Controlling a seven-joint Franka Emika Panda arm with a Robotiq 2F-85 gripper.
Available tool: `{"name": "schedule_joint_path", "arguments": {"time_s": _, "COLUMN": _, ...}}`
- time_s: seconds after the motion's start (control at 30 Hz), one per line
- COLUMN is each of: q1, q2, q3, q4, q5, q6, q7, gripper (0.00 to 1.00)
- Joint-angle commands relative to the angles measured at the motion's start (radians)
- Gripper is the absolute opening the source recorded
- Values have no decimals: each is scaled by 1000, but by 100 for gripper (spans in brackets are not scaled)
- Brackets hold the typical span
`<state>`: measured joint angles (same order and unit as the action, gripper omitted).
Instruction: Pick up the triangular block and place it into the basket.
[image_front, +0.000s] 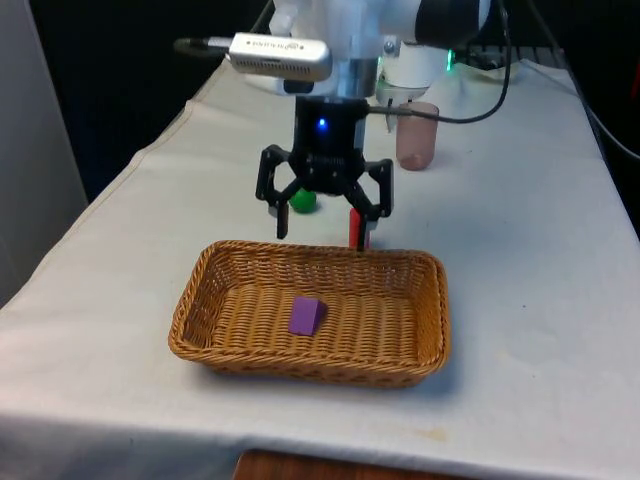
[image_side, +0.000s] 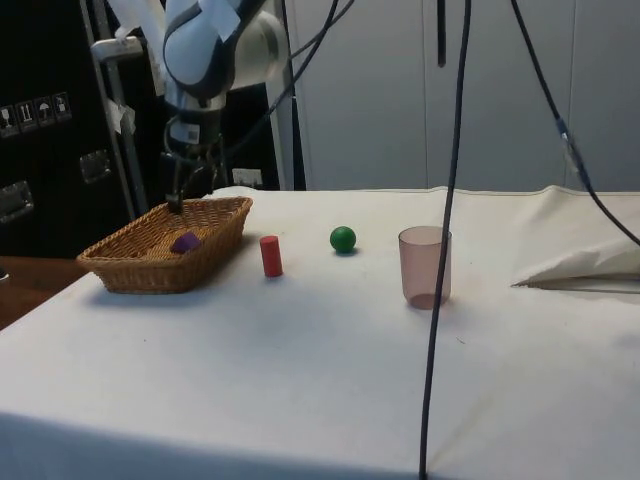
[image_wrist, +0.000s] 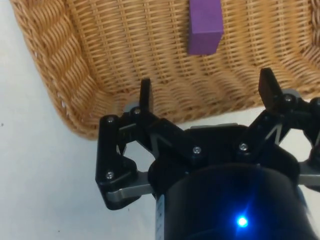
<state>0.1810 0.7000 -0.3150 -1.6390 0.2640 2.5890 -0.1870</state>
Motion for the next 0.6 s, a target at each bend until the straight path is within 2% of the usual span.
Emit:
{"name": "schedule_joint_path", "arguments": {"time_s": 0.0, "q1": 9, "q2": -28, "q3": -8, "q4": -31, "q5": -7, "q6": 7, "q7": 1, "gripper": 100}}
{"name": "schedule_joint_path", "arguments": {"time_s": 0.2, "q1": 18, "q2": -102, "q3": -13, "q4": -115, "q5": -19, "q6": 11, "q7": -1, "gripper": 100}}
{"name": "schedule_joint_path", "arguments": {"time_s": 0.23, "q1": 12, "q2": -89, "q3": -7, "q4": -97, "q5": -14, "q6": 1, "q7": -2, "gripper": 100}}
{"name": "schedule_joint_path", "arguments": {"time_s": 0.27, "q1": 19, "q2": -111, "q3": -14, "q4": -126, "q5": -21, "q6": 12, "q7": -1, "gripper": 100}}
{"name": "schedule_joint_path", "arguments": {"time_s": 0.43, "q1": 26, "q2": -174, "q3": -17, "q4": -196, "q5": -32, "q6": 14, "q7": -2, "gripper": 100}}
{"name": "schedule_joint_path", "arguments": {"time_s": 0.47, "q1": 26, "q2": -183, "q3": -17, "q4": -206, "q5": -34, "q6": 14, "q7": -2, "gripper": 100}}
{"name": "schedule_joint_path", "arguments": {"time_s": 0.5, "q1": 19, "q2": -173, "q3": -10, "q4": -192, "q5": -26, "q6": 4, "q7": -6, "gripper": 100}}
{"name": "schedule_joint_path", "arguments": {"time_s": 0.53, "q1": 26, "q2": -192, "q3": -17, "q4": -215, "q5": -36, "q6": 13, "q7": -2, "gripper": 100}}
{"name": "schedule_joint_path", "arguments": {"time_s": 0.57, "q1": 27, "q2": -201, "q3": -17, "q4": -223, "q5": -38, "q6": 12, "q7": -1, "gripper": 100}}
